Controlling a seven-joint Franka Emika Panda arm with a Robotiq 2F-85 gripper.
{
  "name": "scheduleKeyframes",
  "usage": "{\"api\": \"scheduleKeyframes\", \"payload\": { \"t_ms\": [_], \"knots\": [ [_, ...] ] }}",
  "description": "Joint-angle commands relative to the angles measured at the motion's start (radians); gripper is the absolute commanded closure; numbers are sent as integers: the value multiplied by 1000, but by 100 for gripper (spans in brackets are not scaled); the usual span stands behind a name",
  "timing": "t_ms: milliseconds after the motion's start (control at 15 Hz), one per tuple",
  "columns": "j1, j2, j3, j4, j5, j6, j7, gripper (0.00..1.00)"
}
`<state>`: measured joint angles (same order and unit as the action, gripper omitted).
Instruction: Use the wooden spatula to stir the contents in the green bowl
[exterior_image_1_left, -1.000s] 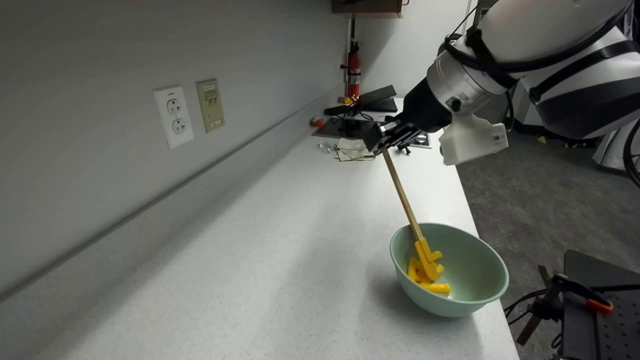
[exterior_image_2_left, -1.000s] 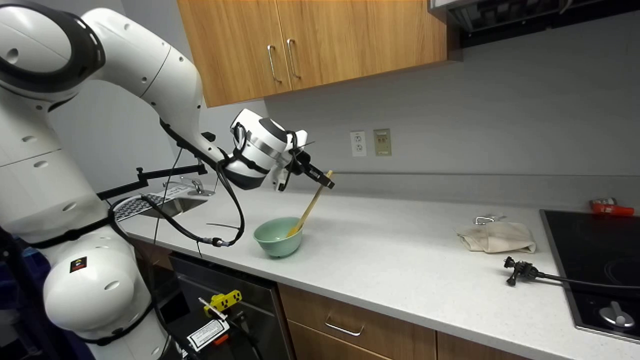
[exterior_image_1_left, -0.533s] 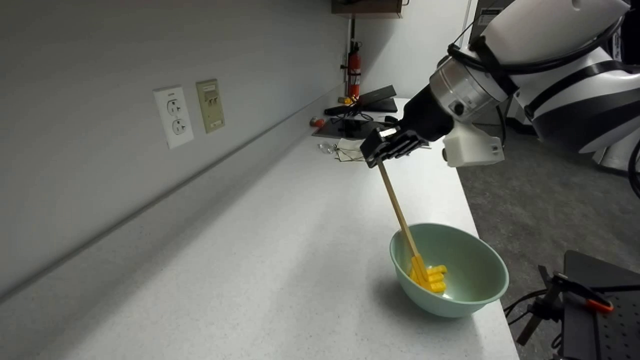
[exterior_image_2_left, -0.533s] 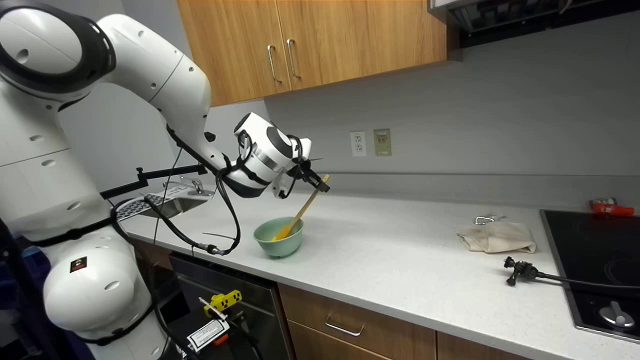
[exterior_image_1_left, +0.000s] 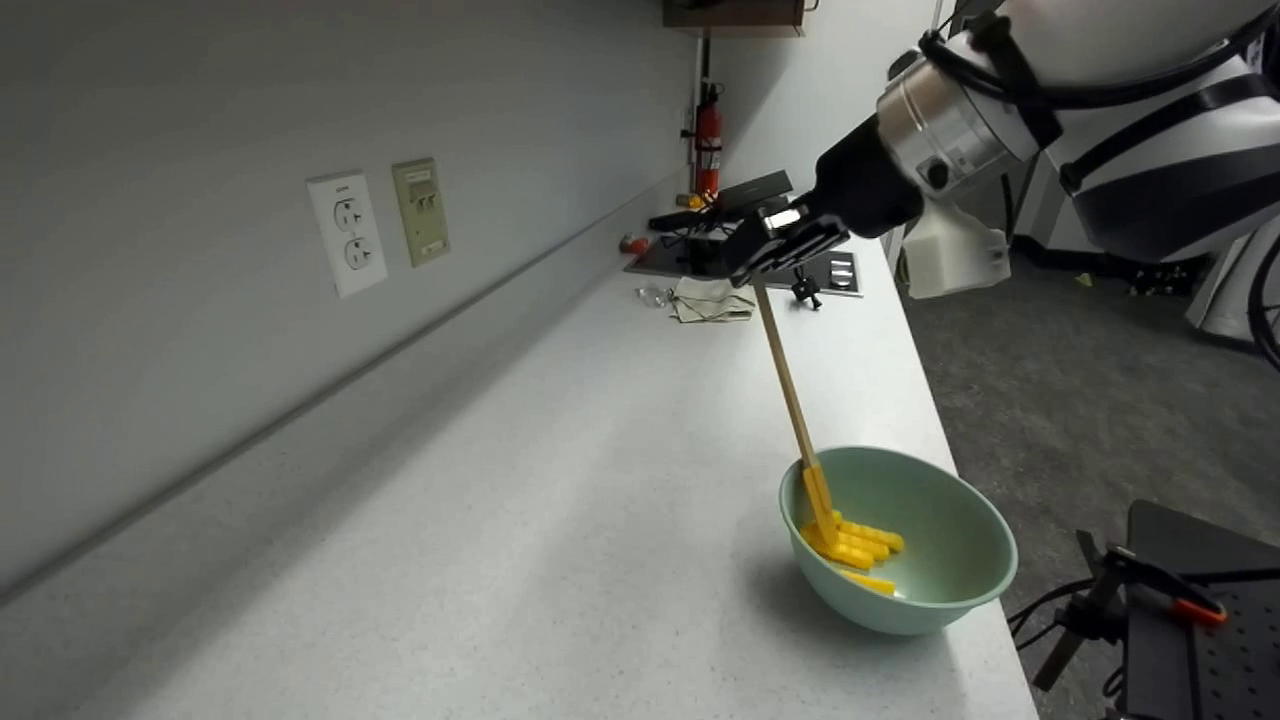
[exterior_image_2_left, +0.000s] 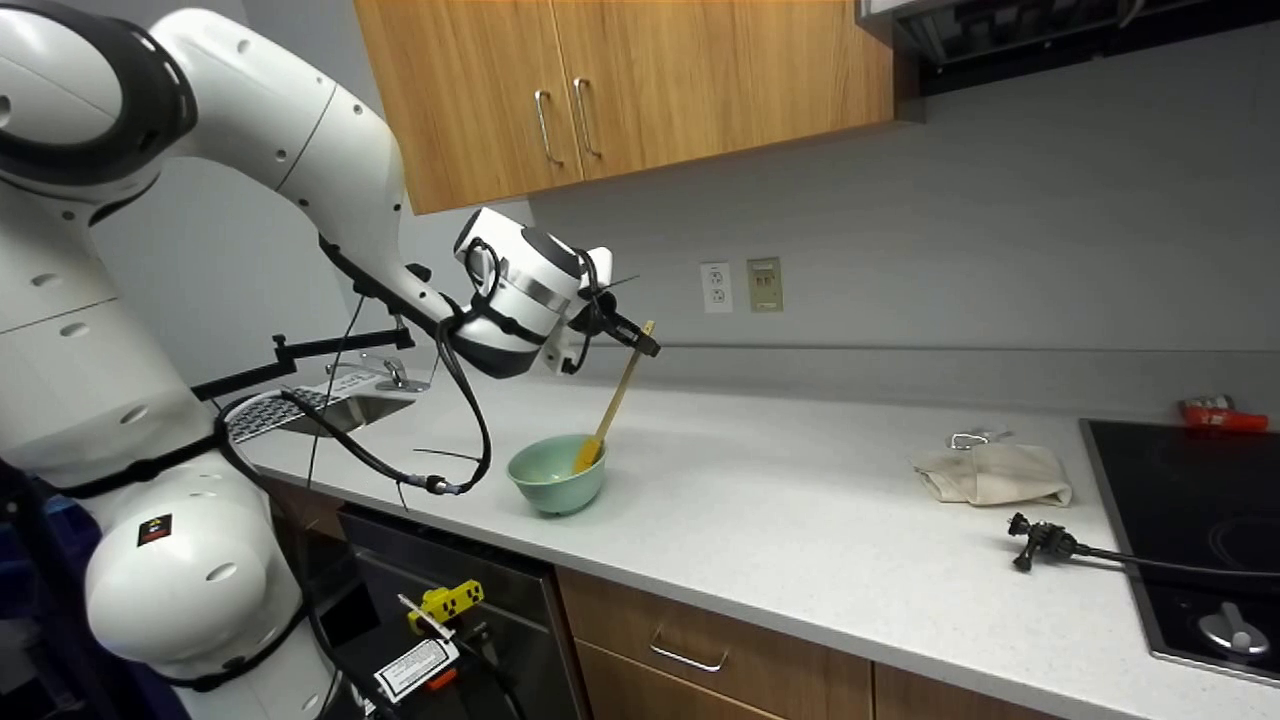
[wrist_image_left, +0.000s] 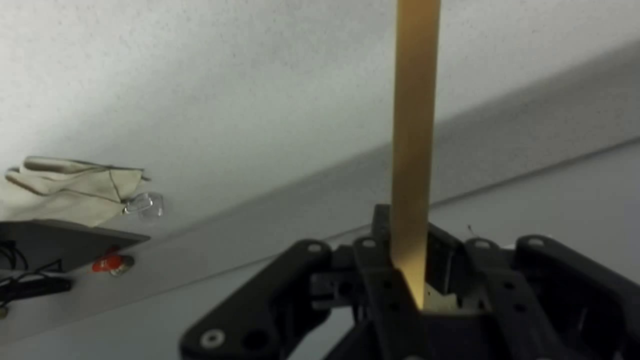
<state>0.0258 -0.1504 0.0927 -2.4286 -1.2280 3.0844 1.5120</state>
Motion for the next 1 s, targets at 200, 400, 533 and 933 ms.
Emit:
{"api": "scheduleKeyframes", "payload": {
  "t_ms": [200,400,533,933],
  "knots": [
    [-20,-107,50,-6,-229,-142,209,98],
    [-12,-84,49,-24,-261,-173,256,98],
    [-6,-54,36,-44,-218,-149,229,98],
    [4,40,-4,-88,-20,-12,105,98]
  ]
}}
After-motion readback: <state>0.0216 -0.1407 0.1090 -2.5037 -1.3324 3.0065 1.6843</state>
